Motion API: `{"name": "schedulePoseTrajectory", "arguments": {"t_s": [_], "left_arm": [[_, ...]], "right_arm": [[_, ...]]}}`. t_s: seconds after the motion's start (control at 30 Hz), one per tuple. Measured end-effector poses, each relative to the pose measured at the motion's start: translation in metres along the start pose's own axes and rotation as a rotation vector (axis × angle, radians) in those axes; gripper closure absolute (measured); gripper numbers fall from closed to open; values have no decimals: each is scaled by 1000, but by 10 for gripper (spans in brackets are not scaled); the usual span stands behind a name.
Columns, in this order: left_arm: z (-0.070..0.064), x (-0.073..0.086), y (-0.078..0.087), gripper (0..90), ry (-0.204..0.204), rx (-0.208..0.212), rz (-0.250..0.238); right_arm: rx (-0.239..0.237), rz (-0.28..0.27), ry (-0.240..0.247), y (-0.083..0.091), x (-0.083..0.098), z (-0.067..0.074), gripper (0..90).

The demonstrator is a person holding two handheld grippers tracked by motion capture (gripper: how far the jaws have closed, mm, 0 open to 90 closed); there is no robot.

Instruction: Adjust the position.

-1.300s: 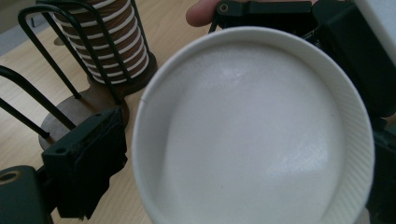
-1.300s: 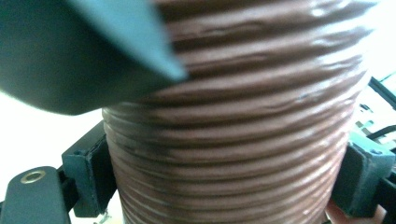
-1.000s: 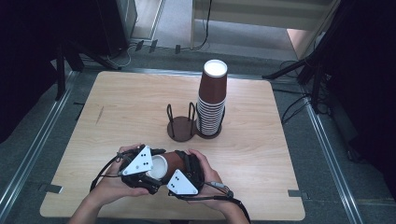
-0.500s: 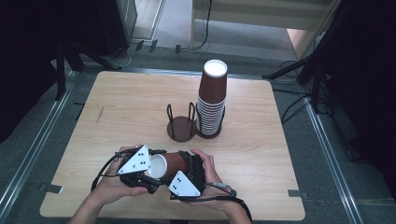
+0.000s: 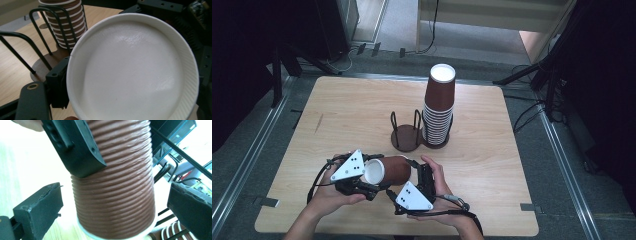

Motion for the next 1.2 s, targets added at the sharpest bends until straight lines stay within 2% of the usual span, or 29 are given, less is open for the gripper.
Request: {"name": "schedulePoseTrajectory", "arguments": {"t_s": [0.17,0.3,0.4,0.5,0.63,0.77,0.93,1.03,1.2], "left_arm": [[11,0,4,203,39,-46,-29],[20,-1,8,203,48,-88,-45],[27,-3,13,203,58,-131,-69],[33,-5,17,204,77,-172,-94],[39,-6,22,205,75,-227,-111],[43,-11,28,205,89,-247,-161],[46,-16,33,204,82,-280,-206],[48,-19,36,204,90,-299,-245],[53,-22,42,203,108,-328,-283]], "right_arm": [[9,-16,-3,2,-7,-1,1],[24,-16,11,2,-11,-3,1],[39,-29,-28,2,-15,-6,2],[64,-20,-33,1,-15,-9,12],[85,-8,-38,0,-15,-12,15],[90,-13,-65,-1,-18,-11,15],[170,45,-92,-5,-12,-22,21],[175,59,-101,-4,-11,-23,41],[154,70,-131,-4,-10,-22,44]]}}
Point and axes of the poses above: each handheld gripper's, and its own axes: y roughly backward along the jaws, x roughly out of its underside, z roughly to its left, the point moved 9 cm from there along -y, roughly forward along the jaws, and after that the axes turned 10 degrees about -z, right-handed, at the moved point
